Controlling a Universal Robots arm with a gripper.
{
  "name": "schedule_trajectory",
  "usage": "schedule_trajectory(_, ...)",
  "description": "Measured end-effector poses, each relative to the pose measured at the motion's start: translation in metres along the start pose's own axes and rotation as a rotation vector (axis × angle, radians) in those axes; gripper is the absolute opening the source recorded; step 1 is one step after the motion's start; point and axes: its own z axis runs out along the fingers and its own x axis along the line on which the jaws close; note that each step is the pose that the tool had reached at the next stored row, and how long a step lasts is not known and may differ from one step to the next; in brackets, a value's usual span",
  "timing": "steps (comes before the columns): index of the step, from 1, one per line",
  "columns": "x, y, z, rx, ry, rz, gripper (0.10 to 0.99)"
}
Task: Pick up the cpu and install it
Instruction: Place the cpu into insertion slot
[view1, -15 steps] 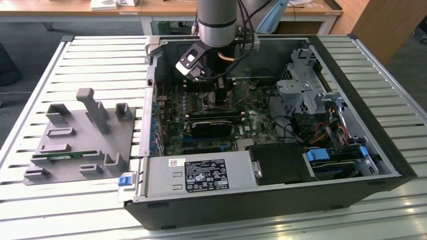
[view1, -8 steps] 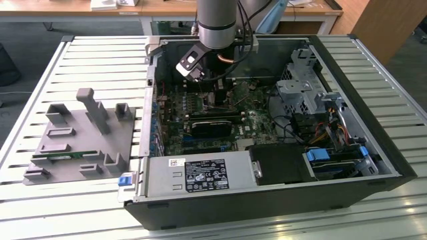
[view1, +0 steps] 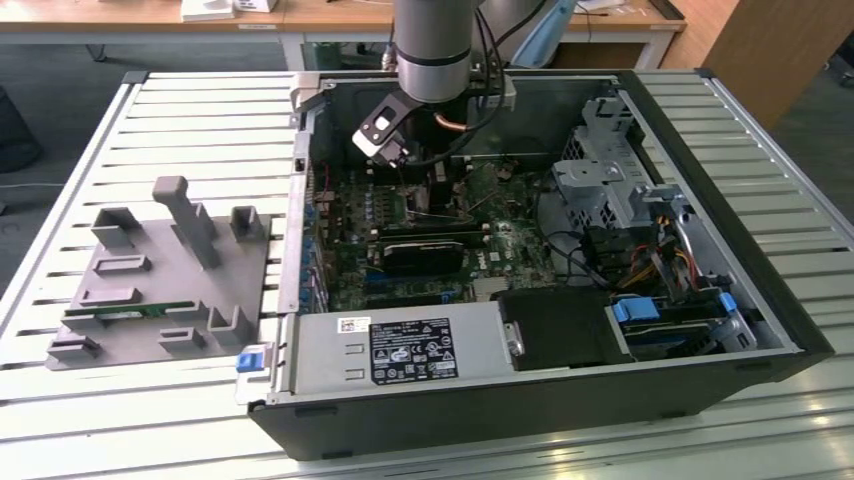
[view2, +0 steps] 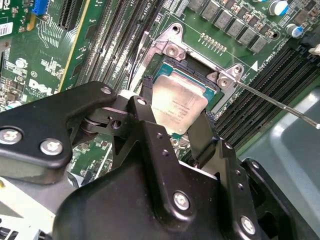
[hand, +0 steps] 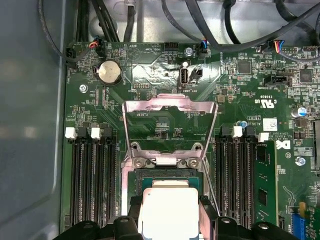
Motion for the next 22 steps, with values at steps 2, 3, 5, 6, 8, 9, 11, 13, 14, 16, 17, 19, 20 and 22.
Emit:
schedule_trajectory(2, 0.0000, 0.0003, 0.0007, 0.001, 0.0000, 0.000, 0.533)
schedule_trajectory(3, 0.0000, 0.0006, 0.0011, 0.001, -0.0001, 0.000, 0.533)
schedule_trajectory(5, 0.0000, 0.0006, 0.0022, 0.003, -0.0001, 0.001, 0.533)
schedule_trajectory(6, 0.0001, 0.0006, 0.0029, 0.004, -0.0001, 0.001, 0.533)
schedule_trajectory(8, 0.0001, 0.0006, 0.0043, 0.005, -0.0002, 0.000, 0.533)
schedule_trajectory(9, 0.0001, 0.0006, 0.0049, 0.006, -0.0001, 0.000, 0.533)
schedule_trajectory(11, 0.0003, 0.0010, 0.0058, 0.008, -0.0002, 0.000, 0.533)
schedule_trajectory(13, 0.0008, 0.0012, 0.0063, 0.009, -0.0003, 0.001, 0.533)
schedule_trajectory(14, 0.0010, 0.0014, 0.0065, 0.009, -0.0002, 0.000, 0.533)
schedule_trajectory(16, 0.0015, 0.0019, 0.0070, 0.010, 0.0000, 0.000, 0.533)
schedule_trajectory(17, 0.0015, 0.0020, 0.0072, 0.010, -0.0002, 0.000, 0.533)
schedule_trajectory(19, 0.0018, 0.0020, 0.0077, 0.011, -0.0003, 0.000, 0.533)
schedule_trajectory(20, 0.0020, 0.0020, 0.0081, 0.011, -0.0002, 0.000, 0.533)
schedule_trajectory(22, 0.0022, 0.0020, 0.0090, 0.011, -0.0002, 0.001, 0.533)
